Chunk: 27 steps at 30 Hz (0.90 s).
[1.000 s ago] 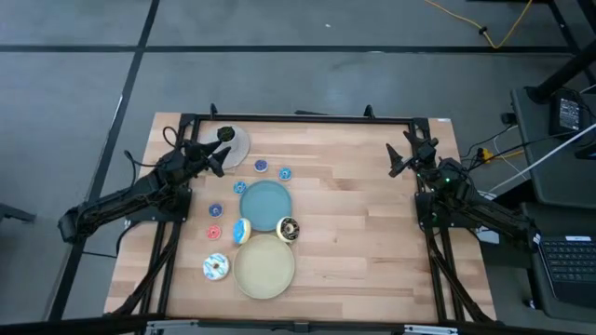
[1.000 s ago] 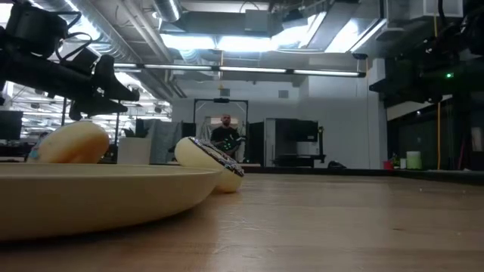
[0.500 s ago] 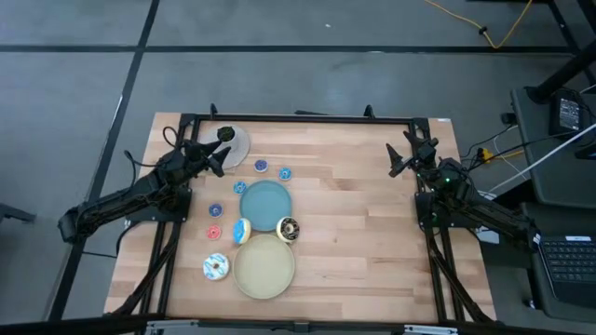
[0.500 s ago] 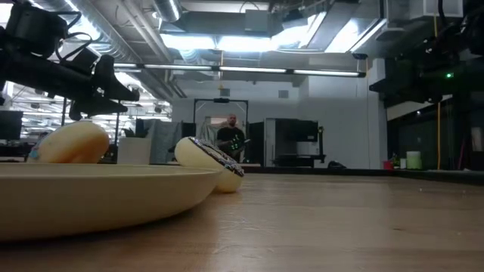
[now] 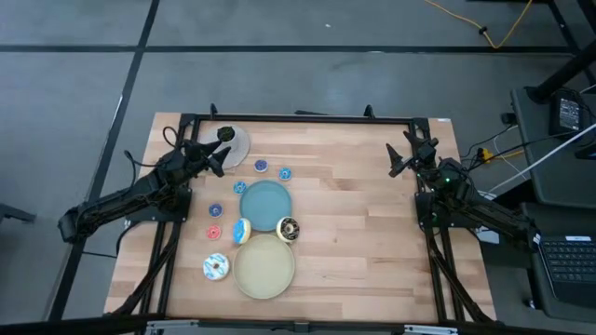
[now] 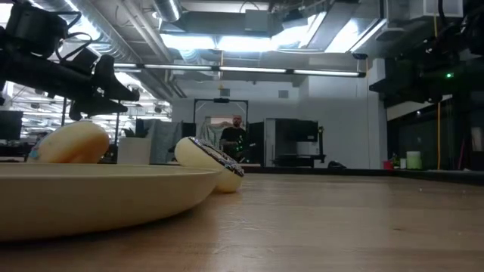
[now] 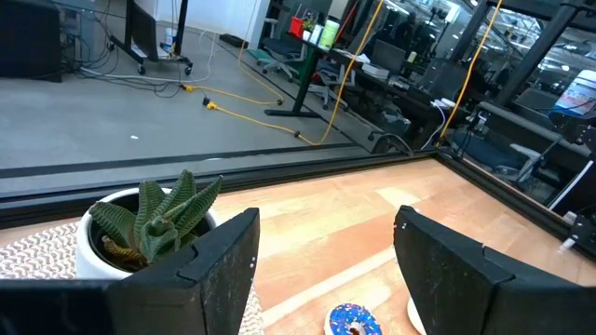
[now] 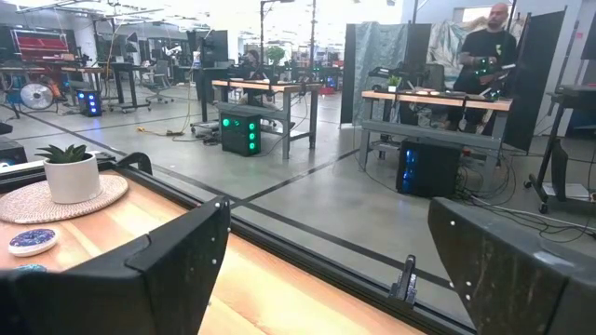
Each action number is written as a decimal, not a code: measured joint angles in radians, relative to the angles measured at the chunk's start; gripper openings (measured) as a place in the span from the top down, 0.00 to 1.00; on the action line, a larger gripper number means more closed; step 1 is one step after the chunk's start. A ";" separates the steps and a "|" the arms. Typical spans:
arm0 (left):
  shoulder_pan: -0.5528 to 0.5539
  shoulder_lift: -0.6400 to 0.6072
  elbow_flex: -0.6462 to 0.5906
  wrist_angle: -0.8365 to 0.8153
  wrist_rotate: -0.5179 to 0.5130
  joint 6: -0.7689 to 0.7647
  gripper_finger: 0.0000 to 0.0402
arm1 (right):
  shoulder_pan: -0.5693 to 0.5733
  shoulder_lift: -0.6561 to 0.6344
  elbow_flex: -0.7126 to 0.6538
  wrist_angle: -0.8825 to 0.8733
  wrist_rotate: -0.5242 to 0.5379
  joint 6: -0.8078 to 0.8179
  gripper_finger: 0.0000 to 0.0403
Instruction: Pick & Place donuts
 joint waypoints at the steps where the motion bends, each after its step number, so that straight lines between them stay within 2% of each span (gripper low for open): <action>1: 0.000 0.000 0.000 0.000 0.000 0.000 0.40 | 0.000 0.000 0.000 0.000 0.000 0.000 0.09; 27: 0.000 0.000 0.002 -0.001 0.017 -0.015 0.40 | 0.000 0.000 0.000 0.000 0.000 0.000 0.09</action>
